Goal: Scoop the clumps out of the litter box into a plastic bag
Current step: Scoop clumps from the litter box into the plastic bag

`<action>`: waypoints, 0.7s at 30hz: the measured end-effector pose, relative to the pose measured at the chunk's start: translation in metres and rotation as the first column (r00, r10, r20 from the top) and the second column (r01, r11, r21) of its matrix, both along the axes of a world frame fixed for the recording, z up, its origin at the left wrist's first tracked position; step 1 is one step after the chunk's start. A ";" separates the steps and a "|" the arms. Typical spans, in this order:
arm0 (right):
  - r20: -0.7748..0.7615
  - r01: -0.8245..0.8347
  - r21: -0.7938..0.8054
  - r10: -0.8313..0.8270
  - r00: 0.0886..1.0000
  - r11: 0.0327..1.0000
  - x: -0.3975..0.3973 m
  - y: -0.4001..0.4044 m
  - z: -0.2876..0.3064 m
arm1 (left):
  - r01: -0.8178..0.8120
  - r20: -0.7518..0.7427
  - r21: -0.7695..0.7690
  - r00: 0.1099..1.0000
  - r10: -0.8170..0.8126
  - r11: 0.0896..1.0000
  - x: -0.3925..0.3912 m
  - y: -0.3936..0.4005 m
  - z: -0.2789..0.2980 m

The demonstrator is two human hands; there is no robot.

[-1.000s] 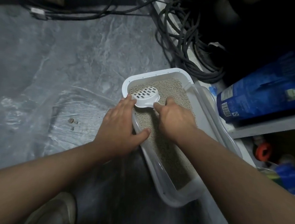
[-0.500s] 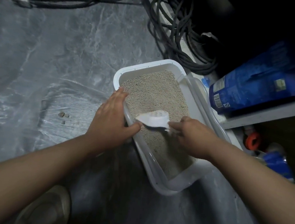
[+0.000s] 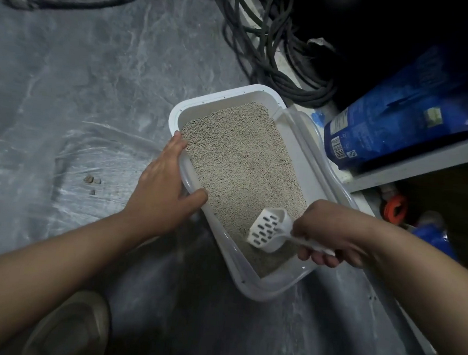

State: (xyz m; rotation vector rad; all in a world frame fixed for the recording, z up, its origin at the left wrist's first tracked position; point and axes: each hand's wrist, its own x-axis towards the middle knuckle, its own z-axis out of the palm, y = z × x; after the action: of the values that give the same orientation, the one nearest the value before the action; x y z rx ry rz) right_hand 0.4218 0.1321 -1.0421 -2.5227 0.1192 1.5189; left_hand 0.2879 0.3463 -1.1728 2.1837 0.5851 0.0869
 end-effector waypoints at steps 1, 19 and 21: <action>-0.033 0.003 -0.021 -0.004 0.999 1.000 -0.002 0.001 -0.001 | -0.002 -0.001 0.000 1.000 0.002 1.000 0.000 0.000 0.000; -0.303 0.662 0.141 -0.605 0.736 0.736 -0.033 -0.013 -0.039 | -0.015 -0.009 -0.091 1.000 0.014 0.996 0.004 -0.005 0.005; -0.297 0.664 0.174 -0.604 0.740 0.728 -0.038 -0.009 -0.043 | -0.003 -0.003 -0.083 1.000 0.003 0.997 0.003 -0.004 0.005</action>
State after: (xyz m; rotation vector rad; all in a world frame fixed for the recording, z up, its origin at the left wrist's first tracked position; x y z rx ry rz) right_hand 0.3839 0.1234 -1.0855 -1.7965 0.6927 1.3803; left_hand 0.2904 0.3424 -1.1678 2.1024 0.5834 0.0601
